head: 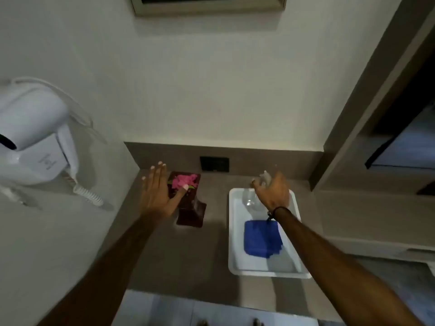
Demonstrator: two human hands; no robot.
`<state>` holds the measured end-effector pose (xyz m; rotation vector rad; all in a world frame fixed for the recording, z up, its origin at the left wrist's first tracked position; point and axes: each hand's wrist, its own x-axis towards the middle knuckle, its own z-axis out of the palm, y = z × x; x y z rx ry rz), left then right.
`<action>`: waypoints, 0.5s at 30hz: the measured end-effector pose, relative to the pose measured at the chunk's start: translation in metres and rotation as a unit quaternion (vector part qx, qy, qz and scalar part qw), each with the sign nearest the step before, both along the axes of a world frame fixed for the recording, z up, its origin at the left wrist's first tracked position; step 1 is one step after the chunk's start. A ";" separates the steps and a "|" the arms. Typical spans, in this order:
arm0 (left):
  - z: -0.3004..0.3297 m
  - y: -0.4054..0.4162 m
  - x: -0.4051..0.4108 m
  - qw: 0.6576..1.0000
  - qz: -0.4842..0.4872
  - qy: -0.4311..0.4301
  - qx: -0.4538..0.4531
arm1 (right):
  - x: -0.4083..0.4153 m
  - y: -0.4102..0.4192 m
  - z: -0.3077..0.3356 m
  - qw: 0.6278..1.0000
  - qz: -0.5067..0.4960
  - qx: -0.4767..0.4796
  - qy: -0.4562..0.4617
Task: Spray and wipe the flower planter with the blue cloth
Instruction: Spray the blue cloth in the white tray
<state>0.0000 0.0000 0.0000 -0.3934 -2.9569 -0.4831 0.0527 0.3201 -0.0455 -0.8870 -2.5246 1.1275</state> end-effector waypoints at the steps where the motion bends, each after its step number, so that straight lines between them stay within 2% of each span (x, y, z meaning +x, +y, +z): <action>1: -0.005 0.003 0.002 1.000 -0.004 0.014 0.006 | -0.003 0.002 -0.006 0.998 -0.019 -0.052 0.010; 2: -0.009 0.005 0.003 1.000 0.009 0.017 0.014 | -0.007 0.001 -0.008 0.994 -0.031 -0.104 0.011; 6: -0.030 0.015 0.011 0.992 0.071 -0.092 0.056 | -0.018 0.001 -0.028 0.975 -0.065 -0.211 0.028; 11: -0.036 0.017 0.013 0.987 0.092 -0.117 0.060 | -0.034 0.003 -0.044 0.970 -0.051 -0.229 0.063; 15: -0.035 0.015 0.011 0.987 0.094 -0.111 0.069 | -0.042 0.001 -0.043 0.970 -0.002 -0.238 0.051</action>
